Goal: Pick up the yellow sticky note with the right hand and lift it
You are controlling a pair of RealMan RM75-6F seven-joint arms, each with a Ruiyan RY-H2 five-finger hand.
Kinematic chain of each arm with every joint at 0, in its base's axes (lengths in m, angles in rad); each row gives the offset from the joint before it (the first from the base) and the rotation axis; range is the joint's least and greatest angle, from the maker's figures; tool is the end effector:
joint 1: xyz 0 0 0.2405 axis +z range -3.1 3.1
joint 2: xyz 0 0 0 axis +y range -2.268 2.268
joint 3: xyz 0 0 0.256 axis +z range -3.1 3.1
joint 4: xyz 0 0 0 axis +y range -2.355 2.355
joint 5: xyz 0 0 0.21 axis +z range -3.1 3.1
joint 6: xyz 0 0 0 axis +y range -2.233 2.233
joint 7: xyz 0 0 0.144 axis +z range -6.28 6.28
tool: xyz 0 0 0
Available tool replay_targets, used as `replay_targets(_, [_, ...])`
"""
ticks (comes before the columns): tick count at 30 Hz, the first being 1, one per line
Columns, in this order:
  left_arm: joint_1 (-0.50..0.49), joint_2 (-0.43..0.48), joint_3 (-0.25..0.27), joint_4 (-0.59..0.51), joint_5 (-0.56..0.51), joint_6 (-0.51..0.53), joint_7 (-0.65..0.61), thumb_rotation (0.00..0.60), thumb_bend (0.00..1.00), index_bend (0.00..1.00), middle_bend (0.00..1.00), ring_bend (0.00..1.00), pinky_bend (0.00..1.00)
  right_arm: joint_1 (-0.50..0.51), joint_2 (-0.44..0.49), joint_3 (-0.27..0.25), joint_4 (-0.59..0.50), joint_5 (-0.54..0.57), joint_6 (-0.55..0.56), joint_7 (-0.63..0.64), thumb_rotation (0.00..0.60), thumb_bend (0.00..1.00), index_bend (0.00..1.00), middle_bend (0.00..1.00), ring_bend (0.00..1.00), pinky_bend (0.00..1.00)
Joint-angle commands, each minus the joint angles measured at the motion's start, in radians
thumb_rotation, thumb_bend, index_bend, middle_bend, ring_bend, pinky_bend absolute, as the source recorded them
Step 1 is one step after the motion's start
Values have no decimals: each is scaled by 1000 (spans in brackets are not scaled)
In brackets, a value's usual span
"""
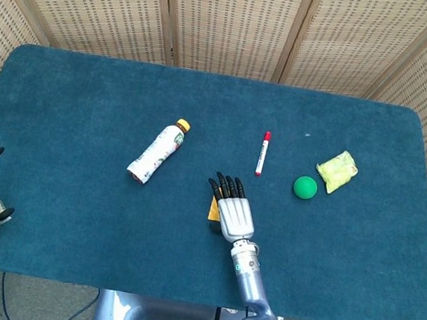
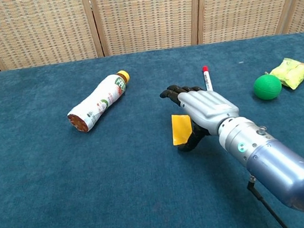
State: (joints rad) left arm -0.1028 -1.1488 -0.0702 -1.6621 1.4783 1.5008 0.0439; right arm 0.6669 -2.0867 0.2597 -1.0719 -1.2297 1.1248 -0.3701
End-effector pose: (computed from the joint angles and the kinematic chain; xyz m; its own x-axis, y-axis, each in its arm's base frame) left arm -0.2953 0.1894 0.1512 0.3584 -0.0334 0.9330 0.9333 -0.0101 -0.3589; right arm -0.1127 -0.3106 -0.1249 0.3067 -0.1644 0.9375 -0.9245 -0.2858 0.2523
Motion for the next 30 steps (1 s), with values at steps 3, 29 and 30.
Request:
replay_targets(3, [-2,-1,-2,2,-6,-5,1,600,98,0,0,0,82,13,-14,10,38,7,-18,7,600,289,111,0,0,0])
replay_targets(29, [-3,0,2,0,-2,-7,-1,600,98,0,0,0,81,26,-39,21,122,17,-46,24,600,477,333,0,0,0])
replay_targets(30, [-3,1,2,-1,-2,-8,-2,600,98,0,0,0,81,26,-39,21,121,16,-45,22,600,472,348,0,0,0])
